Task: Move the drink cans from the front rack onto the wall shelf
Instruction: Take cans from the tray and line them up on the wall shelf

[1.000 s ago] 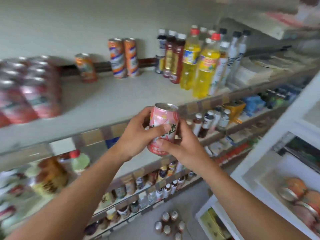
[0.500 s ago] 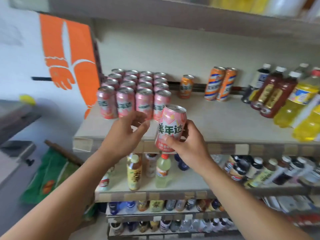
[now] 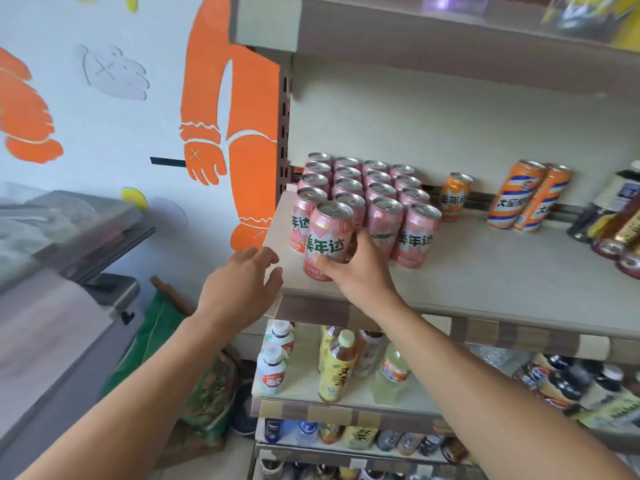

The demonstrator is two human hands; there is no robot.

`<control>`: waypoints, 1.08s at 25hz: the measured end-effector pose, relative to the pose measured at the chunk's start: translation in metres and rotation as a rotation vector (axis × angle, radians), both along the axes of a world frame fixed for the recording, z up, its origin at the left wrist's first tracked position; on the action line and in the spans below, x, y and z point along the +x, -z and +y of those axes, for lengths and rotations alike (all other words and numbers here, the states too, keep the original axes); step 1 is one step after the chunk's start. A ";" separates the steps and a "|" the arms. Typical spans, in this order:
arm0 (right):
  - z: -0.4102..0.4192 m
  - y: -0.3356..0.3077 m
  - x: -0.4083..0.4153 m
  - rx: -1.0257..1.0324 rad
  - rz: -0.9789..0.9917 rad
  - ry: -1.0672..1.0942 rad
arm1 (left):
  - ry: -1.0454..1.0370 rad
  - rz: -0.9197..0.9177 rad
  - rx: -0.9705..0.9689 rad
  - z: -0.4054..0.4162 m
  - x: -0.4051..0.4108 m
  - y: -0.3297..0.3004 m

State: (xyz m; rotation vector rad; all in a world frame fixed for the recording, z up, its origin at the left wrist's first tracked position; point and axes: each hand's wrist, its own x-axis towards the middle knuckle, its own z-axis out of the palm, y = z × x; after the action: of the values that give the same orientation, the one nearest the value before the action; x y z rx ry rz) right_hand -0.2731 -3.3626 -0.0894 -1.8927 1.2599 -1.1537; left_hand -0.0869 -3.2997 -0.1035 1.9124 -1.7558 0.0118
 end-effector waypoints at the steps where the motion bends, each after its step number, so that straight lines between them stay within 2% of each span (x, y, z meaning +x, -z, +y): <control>1: -0.006 0.002 0.006 0.004 0.017 0.012 | 0.005 -0.022 0.031 -0.003 0.001 0.004; 5: -0.020 0.010 0.024 0.005 0.072 0.047 | 0.027 -0.060 0.062 -0.013 0.000 0.010; 12: -0.021 0.011 0.029 -0.008 0.162 0.048 | 0.073 -0.128 -0.031 -0.019 0.002 0.022; 27: -0.017 0.000 0.017 0.031 0.259 -0.050 | 0.061 -0.122 -0.124 -0.011 -0.004 0.016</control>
State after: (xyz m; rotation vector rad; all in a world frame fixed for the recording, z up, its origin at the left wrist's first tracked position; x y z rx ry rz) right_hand -0.2564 -3.3799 -0.0890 -2.0879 1.3484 -0.8792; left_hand -0.0905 -3.3109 -0.1191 1.8025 -1.8467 0.2150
